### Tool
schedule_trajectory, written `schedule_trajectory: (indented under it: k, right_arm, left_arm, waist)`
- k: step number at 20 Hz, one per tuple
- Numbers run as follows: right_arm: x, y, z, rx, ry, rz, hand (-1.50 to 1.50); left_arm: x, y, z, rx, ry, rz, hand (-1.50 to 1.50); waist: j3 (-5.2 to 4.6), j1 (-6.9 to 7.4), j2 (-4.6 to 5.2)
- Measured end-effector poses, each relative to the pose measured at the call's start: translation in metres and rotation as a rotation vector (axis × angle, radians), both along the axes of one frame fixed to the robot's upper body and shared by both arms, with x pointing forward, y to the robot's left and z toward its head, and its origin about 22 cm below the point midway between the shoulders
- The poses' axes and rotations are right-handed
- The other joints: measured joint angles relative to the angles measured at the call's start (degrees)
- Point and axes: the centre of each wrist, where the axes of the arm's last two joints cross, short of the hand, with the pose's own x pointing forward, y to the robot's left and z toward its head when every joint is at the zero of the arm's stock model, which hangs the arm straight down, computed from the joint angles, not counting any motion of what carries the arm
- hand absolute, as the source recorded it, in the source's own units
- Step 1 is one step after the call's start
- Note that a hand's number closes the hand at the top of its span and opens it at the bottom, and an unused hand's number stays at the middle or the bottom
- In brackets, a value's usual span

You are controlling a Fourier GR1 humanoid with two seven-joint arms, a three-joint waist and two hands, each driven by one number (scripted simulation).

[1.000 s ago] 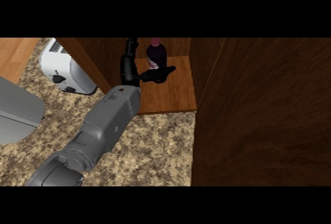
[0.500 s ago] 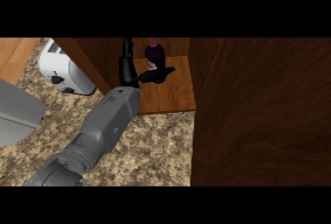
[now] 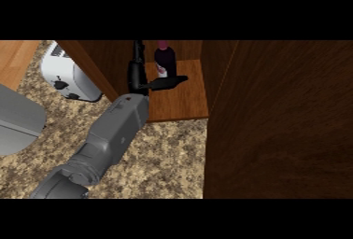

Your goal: Pick up the wine, place it into the cabinet and close the cabinet

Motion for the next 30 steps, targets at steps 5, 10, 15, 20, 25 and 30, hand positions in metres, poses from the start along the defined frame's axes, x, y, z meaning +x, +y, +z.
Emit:
schedule_trajectory:
  k: [5, 10, 15, 20, 25, 30]
  right_arm:
    - [0.002, 0.004, 0.000, 0.010, -0.007, 0.013, -1.50]
    - [0.000, 0.006, 0.001, 0.011, 0.004, 0.017, -1.50]
    - [0.000, 0.009, 0.002, 0.019, 0.016, 0.026, -1.50]
    - [0.000, 0.013, 0.001, 0.031, 0.015, 0.036, -1.50]
    - [0.000, 0.011, -0.001, 0.028, 0.009, 0.026, -1.50]
    - [-0.002, 0.012, 0.000, 0.027, 0.019, 0.023, -1.50]
  left_arm:
    - [0.000, -0.001, 0.000, -0.009, -0.006, -0.046, -1.50]
    - [-0.001, 0.000, -0.002, -0.026, -0.014, -0.079, -1.50]
    - [-0.002, 0.000, -0.002, -0.080, -0.022, -0.101, -1.50]
    - [-0.003, 0.000, -0.003, -0.112, -0.043, -0.116, -1.50]
    - [-0.009, 0.000, -0.010, -0.140, -0.028, -0.117, -1.50]
    - [-0.025, -0.003, -0.023, -0.159, -0.002, -0.118, -1.50]
  waist:
    - [-0.08, 0.16, 0.06]
    - [-0.11, 0.09, -0.16]
    - [-0.13, 0.03, -0.38]
    - [-0.12, -0.03, -0.61]
    - [-0.07, 0.08, -0.98]
    - [-0.14, 1.03, -1.28]
